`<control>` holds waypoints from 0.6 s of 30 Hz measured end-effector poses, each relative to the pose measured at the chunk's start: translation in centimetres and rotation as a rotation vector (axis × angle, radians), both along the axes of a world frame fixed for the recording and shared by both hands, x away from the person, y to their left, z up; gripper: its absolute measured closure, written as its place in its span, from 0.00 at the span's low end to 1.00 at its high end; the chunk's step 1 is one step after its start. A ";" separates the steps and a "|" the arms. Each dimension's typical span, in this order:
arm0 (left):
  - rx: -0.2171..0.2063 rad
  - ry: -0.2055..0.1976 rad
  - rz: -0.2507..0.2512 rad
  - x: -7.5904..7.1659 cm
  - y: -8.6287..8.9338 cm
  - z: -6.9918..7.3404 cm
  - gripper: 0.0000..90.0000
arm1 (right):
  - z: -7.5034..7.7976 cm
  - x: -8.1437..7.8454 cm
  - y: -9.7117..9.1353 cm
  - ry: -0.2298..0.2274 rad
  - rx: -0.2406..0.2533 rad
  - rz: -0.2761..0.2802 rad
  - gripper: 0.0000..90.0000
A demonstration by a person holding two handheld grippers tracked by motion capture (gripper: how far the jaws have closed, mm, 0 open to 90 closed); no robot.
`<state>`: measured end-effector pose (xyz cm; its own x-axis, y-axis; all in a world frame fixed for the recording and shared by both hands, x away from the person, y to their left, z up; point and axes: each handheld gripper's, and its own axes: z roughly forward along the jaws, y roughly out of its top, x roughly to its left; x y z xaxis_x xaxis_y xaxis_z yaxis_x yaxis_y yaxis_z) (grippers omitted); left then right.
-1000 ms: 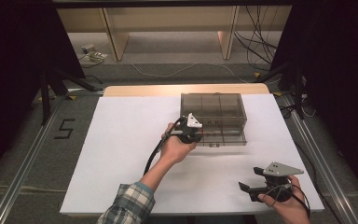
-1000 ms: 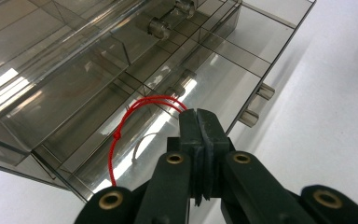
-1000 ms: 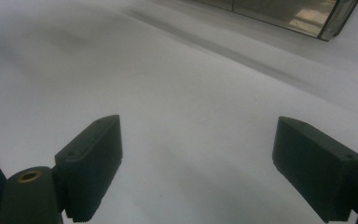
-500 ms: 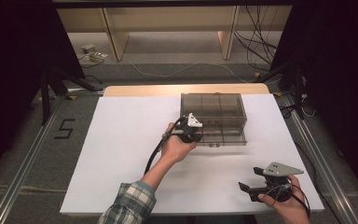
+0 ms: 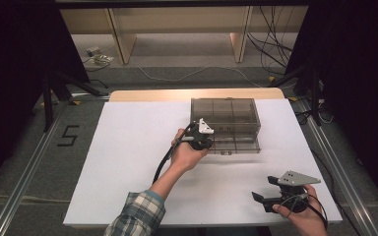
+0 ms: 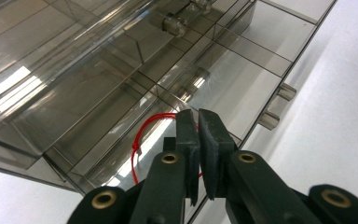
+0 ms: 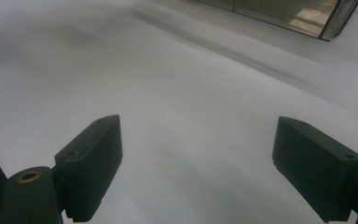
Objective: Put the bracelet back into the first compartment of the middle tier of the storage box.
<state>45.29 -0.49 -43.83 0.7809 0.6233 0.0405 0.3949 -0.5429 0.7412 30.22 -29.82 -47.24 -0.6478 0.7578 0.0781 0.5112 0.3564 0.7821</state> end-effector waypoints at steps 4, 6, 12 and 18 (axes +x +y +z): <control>-0.007 -0.006 0.010 -0.1 0.2 0.2 0.92 | 0.0 0.0 0.0 0.000 0.000 0.001 0.19; -0.015 -0.009 0.013 -0.2 0.3 0.4 0.91 | 0.0 0.0 0.0 -0.002 -0.001 -0.001 0.19; -0.024 -0.021 0.027 -0.5 1.2 0.8 0.87 | 0.0 0.0 0.0 -0.002 0.000 0.001 0.19; -0.050 -0.037 0.032 -1.1 1.8 1.3 0.80 | 0.0 0.0 0.0 -0.001 0.000 0.000 0.19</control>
